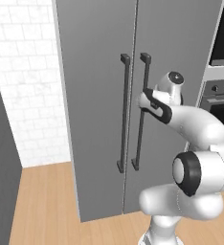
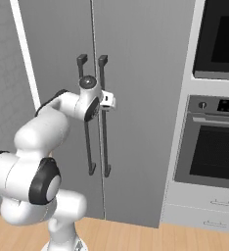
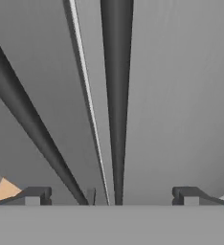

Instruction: Take the strawberry from the fridge and place it on top of the pancake, located on the dining counter.

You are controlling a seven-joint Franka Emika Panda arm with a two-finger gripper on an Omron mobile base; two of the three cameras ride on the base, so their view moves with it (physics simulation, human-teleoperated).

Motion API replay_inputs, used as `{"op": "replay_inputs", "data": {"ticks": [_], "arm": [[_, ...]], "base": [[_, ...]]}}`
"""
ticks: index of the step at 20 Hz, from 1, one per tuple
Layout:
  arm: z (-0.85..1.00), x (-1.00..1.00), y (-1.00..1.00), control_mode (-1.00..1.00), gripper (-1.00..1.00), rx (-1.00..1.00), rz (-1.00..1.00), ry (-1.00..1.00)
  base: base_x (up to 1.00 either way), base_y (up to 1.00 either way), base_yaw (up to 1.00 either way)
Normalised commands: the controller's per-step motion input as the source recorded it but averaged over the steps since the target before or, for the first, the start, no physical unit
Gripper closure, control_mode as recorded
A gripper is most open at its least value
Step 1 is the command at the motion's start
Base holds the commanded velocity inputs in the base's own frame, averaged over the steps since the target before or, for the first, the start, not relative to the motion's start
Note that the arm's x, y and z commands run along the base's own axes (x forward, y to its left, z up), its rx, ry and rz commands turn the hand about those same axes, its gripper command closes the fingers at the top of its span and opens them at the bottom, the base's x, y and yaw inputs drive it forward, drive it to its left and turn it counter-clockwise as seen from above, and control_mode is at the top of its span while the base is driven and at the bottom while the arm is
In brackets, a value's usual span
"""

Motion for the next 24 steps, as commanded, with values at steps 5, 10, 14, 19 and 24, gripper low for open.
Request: {"op": "replay_inputs", "data": {"ticks": [5,10,14,19,24], "arm": [[-0.15,0.58,0.00,-1.00,-1.00,0.00,-0.01,-0.03],[-0.15,0.59,-0.01,-1.00,-1.00,0.00,0.00,-0.02],[-0.10,0.48,-0.12,-1.00,-1.00,0.01,0.00,-0.01],[-0.12,0.31,-0.04,-1.00,-1.00,0.00,0.00,-0.12],[-0.05,0.31,0.00,-1.00,1.00,0.00,0.00,-0.10]], "base": [[0.00,0.00,0.00],[0.00,0.00,0.00],[0.00,0.00,0.00],[0.00,0.00,0.00],[0.00,0.00,0.00]]}}
